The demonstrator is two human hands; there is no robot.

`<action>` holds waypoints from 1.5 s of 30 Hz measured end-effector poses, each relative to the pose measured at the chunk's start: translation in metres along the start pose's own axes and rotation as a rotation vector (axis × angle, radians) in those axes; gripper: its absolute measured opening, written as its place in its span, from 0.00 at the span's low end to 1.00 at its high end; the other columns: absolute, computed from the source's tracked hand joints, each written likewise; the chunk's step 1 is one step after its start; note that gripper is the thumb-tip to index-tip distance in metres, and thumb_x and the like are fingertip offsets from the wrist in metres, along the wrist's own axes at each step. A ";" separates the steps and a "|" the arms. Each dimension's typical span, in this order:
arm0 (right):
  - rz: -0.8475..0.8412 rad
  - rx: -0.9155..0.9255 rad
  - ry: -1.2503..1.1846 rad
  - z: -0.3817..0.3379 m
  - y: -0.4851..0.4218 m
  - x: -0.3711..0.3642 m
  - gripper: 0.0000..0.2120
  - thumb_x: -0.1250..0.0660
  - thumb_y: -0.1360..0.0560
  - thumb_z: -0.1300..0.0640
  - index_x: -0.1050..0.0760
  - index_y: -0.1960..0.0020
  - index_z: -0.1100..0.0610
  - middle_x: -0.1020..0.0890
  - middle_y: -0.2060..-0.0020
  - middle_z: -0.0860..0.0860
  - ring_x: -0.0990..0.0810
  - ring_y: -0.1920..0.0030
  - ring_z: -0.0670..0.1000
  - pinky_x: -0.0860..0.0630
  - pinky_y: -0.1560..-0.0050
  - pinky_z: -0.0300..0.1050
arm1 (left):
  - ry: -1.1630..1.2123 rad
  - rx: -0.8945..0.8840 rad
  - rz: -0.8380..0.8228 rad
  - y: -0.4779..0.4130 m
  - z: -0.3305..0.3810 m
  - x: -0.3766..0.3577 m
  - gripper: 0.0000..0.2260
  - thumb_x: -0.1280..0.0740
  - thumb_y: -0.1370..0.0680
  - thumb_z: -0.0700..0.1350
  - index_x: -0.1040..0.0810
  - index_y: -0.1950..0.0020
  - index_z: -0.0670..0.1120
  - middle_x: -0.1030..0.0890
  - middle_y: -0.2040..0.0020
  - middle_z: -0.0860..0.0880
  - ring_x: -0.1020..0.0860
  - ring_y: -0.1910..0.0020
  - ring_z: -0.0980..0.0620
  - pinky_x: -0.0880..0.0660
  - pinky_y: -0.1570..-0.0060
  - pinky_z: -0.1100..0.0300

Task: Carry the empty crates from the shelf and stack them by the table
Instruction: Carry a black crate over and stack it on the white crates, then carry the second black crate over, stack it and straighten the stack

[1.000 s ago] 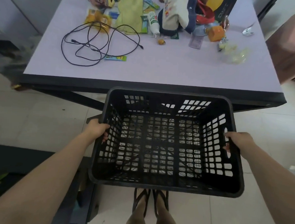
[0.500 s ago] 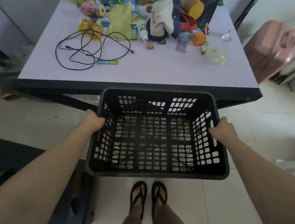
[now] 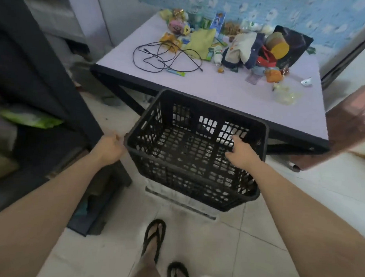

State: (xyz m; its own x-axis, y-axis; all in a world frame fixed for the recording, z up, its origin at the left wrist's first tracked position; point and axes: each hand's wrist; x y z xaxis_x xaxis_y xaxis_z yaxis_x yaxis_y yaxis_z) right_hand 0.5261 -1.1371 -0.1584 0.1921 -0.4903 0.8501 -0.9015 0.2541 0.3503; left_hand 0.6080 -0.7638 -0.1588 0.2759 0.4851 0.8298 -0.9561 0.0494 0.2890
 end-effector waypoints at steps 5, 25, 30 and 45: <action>-0.122 0.219 0.059 -0.070 0.024 -0.024 0.26 0.37 0.23 0.55 0.38 0.28 0.59 0.21 0.50 0.58 0.23 0.51 0.57 0.30 0.56 0.43 | -0.008 0.146 0.066 0.103 -0.075 0.036 0.14 0.35 0.23 0.45 0.25 0.42 0.37 0.22 0.41 0.37 0.24 0.42 0.38 0.28 0.45 0.54; -0.408 1.127 0.449 -0.534 0.353 -0.300 0.14 0.38 0.24 0.53 0.28 0.39 0.54 0.22 0.41 0.55 0.24 0.47 0.55 0.26 0.50 0.46 | 0.396 1.017 0.725 0.620 -0.466 0.189 0.15 0.34 0.24 0.43 0.26 0.39 0.39 0.20 0.53 0.40 0.23 0.55 0.44 0.29 0.53 0.57; -0.465 1.165 0.627 -0.603 0.409 -0.345 0.21 0.39 0.23 0.54 0.32 0.31 0.53 0.28 0.33 0.53 0.27 0.37 0.56 0.29 0.44 0.46 | 0.348 1.153 0.798 0.673 -0.544 0.213 0.18 0.35 0.25 0.45 0.26 0.37 0.41 0.23 0.39 0.38 0.25 0.41 0.40 0.29 0.43 0.53; -0.394 1.154 0.615 -0.916 0.340 -0.454 0.15 0.37 0.24 0.55 0.26 0.39 0.57 0.24 0.41 0.56 0.25 0.46 0.56 0.26 0.44 0.47 | 0.301 1.137 0.593 0.514 -0.778 0.410 0.23 0.37 0.23 0.47 0.36 0.30 0.41 0.39 0.31 0.37 0.27 0.41 0.36 0.29 0.39 0.51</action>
State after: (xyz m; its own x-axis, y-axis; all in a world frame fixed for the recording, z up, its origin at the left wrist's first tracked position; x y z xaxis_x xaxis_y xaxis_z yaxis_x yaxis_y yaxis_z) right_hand 0.4877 -0.0646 -0.0651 0.3762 0.1556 0.9134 -0.4976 -0.7976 0.3409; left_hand 0.1523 0.1393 -0.0414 -0.3276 0.3600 0.8735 -0.2665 -0.9222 0.2801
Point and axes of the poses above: each hand's wrist, its own y-axis away from the middle knuckle, its own x-axis out of the back of the hand, z = x × y
